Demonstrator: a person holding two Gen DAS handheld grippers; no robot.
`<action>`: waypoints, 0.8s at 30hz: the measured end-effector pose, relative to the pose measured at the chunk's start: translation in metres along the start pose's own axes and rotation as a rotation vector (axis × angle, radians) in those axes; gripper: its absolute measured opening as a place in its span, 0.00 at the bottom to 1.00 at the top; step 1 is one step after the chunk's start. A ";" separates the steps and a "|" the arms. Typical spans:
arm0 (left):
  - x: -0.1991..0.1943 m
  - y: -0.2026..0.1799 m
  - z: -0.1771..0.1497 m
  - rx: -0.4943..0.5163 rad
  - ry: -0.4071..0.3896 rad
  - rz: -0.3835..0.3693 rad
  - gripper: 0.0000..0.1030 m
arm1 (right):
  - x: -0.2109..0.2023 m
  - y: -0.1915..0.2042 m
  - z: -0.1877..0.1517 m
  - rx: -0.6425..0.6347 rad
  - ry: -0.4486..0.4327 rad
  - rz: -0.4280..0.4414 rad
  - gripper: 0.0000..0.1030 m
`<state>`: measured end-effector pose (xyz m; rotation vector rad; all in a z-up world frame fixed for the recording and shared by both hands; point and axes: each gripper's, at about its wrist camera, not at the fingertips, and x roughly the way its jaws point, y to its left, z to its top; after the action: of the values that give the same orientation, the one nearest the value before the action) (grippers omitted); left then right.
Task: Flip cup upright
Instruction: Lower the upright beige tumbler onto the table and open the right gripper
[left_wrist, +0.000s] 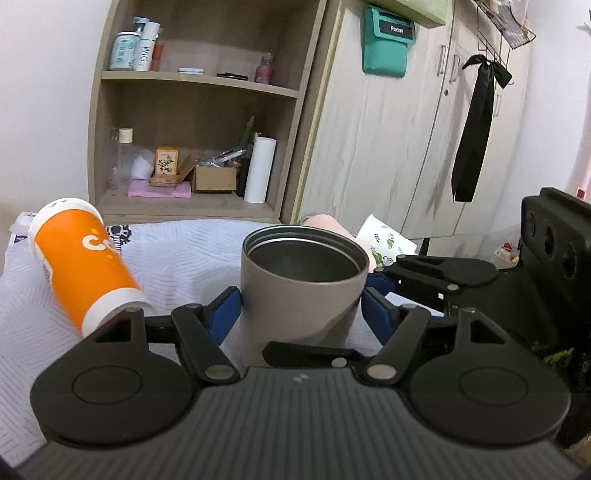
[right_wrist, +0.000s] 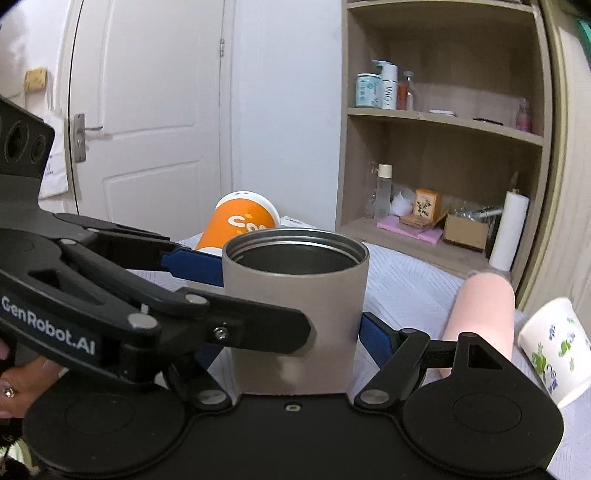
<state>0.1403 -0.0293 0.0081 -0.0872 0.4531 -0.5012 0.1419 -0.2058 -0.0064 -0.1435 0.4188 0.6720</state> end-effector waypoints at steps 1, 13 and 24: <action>0.001 -0.002 0.001 0.004 0.003 0.001 0.69 | -0.001 -0.001 -0.001 0.002 -0.002 -0.001 0.79; 0.002 -0.008 -0.002 0.011 0.016 0.000 0.70 | -0.004 0.000 -0.007 -0.004 -0.010 -0.008 0.79; -0.004 -0.006 -0.016 -0.043 0.016 -0.003 0.68 | -0.022 0.001 -0.015 0.037 -0.006 -0.010 0.87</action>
<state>0.1273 -0.0319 -0.0034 -0.1255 0.4795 -0.4950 0.1213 -0.2214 -0.0106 -0.1080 0.4246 0.6546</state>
